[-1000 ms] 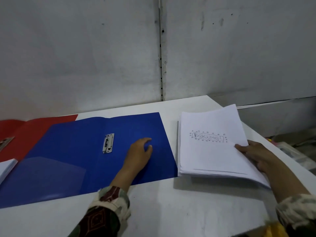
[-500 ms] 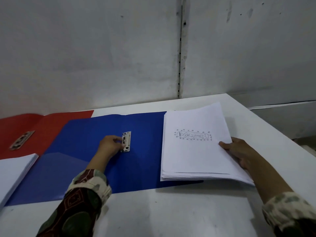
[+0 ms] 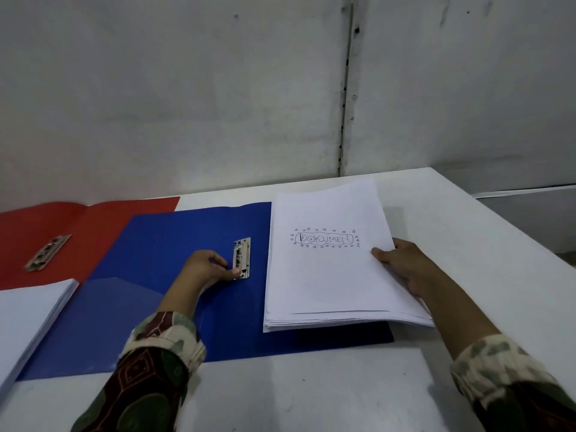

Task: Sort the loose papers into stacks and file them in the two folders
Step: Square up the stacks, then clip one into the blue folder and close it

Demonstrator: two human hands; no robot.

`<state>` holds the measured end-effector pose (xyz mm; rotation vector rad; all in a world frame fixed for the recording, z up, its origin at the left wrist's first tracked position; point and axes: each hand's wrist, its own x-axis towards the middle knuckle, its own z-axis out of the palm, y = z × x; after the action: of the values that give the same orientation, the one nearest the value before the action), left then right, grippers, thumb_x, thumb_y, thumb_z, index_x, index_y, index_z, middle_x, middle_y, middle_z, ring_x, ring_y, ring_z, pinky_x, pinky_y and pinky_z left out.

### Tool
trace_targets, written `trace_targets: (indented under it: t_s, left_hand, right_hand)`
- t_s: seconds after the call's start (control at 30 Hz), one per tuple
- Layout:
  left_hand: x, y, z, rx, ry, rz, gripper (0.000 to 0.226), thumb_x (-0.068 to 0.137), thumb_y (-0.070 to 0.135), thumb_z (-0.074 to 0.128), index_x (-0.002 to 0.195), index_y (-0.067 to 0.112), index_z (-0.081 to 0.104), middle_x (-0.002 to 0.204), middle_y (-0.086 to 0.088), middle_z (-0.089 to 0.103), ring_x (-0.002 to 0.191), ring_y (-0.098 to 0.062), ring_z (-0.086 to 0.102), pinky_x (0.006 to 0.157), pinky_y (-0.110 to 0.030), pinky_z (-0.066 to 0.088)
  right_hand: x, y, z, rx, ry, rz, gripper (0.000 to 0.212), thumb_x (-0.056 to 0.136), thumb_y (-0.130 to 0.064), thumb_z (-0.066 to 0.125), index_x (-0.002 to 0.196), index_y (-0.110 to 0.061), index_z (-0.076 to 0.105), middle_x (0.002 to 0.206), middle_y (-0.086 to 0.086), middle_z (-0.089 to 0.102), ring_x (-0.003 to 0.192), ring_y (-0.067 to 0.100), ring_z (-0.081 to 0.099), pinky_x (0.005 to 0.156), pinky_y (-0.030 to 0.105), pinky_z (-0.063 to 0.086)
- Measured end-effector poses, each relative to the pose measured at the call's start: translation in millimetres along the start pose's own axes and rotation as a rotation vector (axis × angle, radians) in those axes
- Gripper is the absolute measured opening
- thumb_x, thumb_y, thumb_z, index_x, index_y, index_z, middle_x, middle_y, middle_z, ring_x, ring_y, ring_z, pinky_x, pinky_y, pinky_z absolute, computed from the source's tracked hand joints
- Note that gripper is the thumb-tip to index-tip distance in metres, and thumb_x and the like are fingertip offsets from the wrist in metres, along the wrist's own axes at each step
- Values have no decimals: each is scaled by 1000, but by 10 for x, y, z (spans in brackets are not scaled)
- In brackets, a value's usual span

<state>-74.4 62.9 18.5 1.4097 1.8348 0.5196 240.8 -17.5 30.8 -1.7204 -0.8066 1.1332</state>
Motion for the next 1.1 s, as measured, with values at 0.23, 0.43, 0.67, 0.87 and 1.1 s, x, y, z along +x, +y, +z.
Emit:
trace_targets:
  t_s: [0.23,0.43,0.67,0.87,1.1]
  left_hand:
    - [-18,-82,78,97,101,153,35,74,32,75,67,15,46,70,1,48,64,-11,43,54,-21,34]
    - [-42,-27,84,33,55,160,54,90,60,27,86,12,51,85,-7,56,85,-23,52,73,-31,38]
    - [19,133,198,194,413,479,40,98,39,31,90,9,55,65,3,48,66,-18,48,50,-27,30]
    - [250,189,211,325,504,602,21,97,14,42,96,-1,56,91,-12,52,73,-28,50,60,-31,32]
    - [358,210,141,-279,317,426,35,96,10,41,63,16,48,65,0,55,67,-18,55,67,-29,48]
  right_hand:
    - [63,-4,156,-100,7,-20,30,88,-8,60,117,-3,59,102,12,63,91,27,60,92,37,48]
    - [57,-34,191,-120,-8,-28,31,89,-8,59,119,-4,57,105,13,64,90,26,59,88,35,48]
    - [150,-247,268,-99,-39,-73,28,90,-9,58,117,-5,57,100,8,62,82,24,58,80,31,44]
    - [227,-187,245,-99,-38,-51,20,89,-9,59,110,-11,58,90,6,65,73,19,60,74,30,49]
    - [168,-160,96,-59,-33,-53,12,90,-8,58,102,-11,56,78,1,62,67,16,59,59,25,46]
